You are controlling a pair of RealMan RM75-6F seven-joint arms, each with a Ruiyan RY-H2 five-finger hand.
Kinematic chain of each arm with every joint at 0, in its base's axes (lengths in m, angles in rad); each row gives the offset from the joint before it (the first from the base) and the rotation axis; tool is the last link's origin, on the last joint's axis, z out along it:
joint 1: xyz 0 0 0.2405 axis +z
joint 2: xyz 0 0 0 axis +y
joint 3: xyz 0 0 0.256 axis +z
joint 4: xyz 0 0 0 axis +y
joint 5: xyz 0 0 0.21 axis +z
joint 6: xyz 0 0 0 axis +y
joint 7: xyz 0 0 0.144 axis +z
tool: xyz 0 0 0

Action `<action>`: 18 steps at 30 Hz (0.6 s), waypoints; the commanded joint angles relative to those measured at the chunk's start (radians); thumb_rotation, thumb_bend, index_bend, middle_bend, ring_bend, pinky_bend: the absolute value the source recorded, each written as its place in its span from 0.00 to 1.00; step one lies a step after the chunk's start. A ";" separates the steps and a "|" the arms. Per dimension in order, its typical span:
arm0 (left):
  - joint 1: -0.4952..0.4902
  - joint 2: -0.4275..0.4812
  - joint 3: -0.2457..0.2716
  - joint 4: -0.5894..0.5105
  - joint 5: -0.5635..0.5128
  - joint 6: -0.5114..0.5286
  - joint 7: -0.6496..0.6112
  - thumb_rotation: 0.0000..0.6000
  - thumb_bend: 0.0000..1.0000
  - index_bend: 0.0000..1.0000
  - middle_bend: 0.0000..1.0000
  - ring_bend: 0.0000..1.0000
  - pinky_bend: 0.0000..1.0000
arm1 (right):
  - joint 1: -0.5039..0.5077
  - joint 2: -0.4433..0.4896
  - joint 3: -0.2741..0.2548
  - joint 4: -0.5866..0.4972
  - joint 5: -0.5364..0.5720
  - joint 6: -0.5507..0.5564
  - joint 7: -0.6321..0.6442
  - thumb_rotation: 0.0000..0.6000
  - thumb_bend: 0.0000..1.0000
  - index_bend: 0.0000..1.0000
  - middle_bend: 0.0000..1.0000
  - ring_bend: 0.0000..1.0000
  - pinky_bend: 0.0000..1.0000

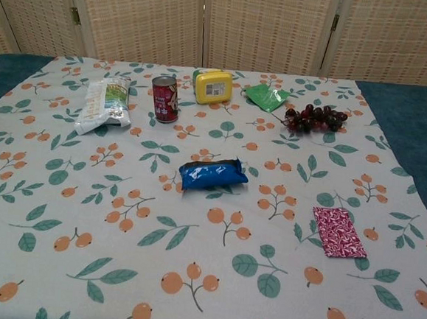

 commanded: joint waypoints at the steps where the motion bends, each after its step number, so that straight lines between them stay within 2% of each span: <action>1: 0.000 -0.001 0.000 0.001 -0.002 -0.001 0.002 1.00 0.22 0.04 0.04 0.04 0.00 | 0.002 0.003 0.001 -0.003 0.002 -0.004 0.002 1.00 0.47 0.04 0.07 0.03 0.00; 18: 0.014 -0.003 0.001 0.007 -0.006 0.019 -0.007 1.00 0.22 0.04 0.04 0.04 0.00 | 0.012 -0.003 -0.007 -0.009 -0.014 -0.018 0.013 1.00 0.47 0.04 0.07 0.03 0.00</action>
